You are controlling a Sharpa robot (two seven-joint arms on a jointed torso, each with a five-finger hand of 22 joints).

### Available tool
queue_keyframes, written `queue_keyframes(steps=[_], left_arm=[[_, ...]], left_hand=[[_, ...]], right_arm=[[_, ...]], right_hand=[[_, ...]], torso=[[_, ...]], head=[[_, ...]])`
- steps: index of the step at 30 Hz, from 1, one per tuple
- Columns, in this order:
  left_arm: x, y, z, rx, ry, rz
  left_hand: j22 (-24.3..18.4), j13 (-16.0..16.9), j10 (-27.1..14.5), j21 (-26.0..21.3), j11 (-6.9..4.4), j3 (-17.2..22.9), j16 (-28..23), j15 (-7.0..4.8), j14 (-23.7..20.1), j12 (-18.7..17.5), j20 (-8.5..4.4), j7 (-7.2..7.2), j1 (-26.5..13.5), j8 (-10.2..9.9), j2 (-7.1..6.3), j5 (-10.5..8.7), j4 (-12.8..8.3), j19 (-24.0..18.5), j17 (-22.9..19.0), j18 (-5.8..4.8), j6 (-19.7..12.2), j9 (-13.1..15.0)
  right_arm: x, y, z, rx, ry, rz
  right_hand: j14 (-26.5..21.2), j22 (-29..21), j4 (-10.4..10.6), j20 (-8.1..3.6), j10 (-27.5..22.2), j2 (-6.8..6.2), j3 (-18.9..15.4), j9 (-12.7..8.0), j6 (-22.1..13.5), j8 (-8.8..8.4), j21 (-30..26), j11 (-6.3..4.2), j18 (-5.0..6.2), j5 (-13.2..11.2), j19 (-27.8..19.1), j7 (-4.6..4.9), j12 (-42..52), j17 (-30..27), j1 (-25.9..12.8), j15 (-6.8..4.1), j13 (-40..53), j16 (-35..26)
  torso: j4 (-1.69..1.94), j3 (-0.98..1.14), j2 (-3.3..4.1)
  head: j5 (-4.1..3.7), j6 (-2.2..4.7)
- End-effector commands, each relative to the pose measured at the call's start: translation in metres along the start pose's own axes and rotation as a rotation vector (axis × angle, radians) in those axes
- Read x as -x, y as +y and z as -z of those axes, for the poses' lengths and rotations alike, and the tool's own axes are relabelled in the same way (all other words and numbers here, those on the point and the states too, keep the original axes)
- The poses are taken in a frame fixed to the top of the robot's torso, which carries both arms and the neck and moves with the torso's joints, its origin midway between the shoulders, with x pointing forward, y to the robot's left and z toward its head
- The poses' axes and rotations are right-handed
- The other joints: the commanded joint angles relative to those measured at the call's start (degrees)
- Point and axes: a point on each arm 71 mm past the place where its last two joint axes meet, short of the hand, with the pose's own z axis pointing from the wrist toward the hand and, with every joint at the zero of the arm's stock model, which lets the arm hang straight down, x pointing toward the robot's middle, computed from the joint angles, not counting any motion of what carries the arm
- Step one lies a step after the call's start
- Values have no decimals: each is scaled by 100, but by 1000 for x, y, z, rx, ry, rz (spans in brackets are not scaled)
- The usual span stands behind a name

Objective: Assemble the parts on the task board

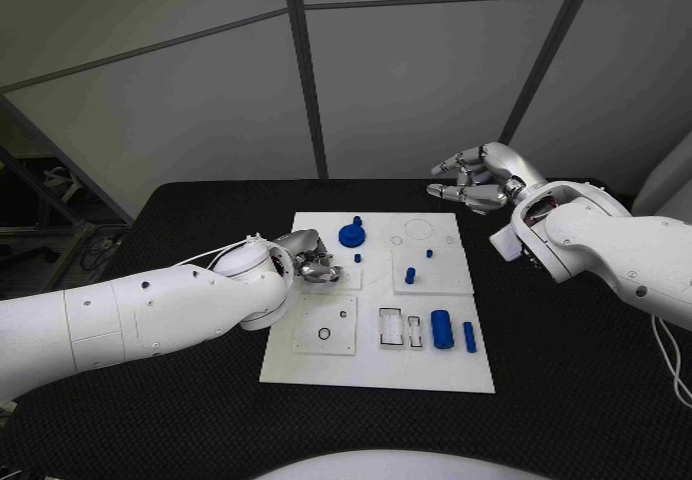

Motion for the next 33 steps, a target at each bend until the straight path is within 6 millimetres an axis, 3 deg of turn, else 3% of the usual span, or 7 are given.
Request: queue_keyframes(steps=[1, 9, 21, 33], left_arm=[[-4, 4, -1, 29, 29, -11], [-3, 6, -2, 38, 27, -11], [-2, 6, -2, 39, 19, -7], [0, 5, -1, 29, -7, 9]], left_hand=[[815, 10, 24, 34, 11, -96, 14, -25, 606, 38, -40, 23, -80, -28, -5, 33, 36, 148, 1507, -167, 42, -17], [851, 73, 49, 54, 10, -654, 14, -26, 606, 97, -45, 19, -221, -36, 77, 36, 313, 169, 1507, -175, 124, -85], [870, 103, 53, 58, 14, -1005, 14, -24, 606, 121, -44, 23, -263, -57, 186, 50, 555, 178, 1507, -178, 148, -142], [900, 129, 61, 65, 16, -1608, 14, -23, 606, 139, -41, 23, -421, -71, 271, 72, 1113, 193, 1507, -183, 194, -216]], right_arm=[[0, 2, 0, 11, 2, 3], [1, 2, 0, 10, 2, 3], [1, 1, 0, 9, 2, 4], [1, 1, 0, 9, 4, 5]], right_hand=[[364, -9, 38, -8, 5, -5, -1, -7, 43, 34, -25, -24, 120, 39, -25, 2, -16, 595, -41, -41, -7, -39], [360, -27, 39, -8, 2, -6, -1, -7, 43, 34, -36, -24, 123, 41, -37, 2, -18, 579, -41, -41, -11, -48], [356, -37, 40, -8, 0, -6, -2, -7, 43, 35, -42, -25, 125, 42, -43, 2, -19, 564, -42, -42, -13, -56], [354, -47, 41, -9, 0, -4, 0, -8, 43, 38, -49, -26, 127, 54, -49, 1, -19, 557, -38, -43, -13, -60]], torso=[[0, -3, -2], [-1, -2, 0], [5, -7, -3], [7, -8, -2]], head=[[1, -4], [-4, -4], [-18, 7], [-23, 23]])
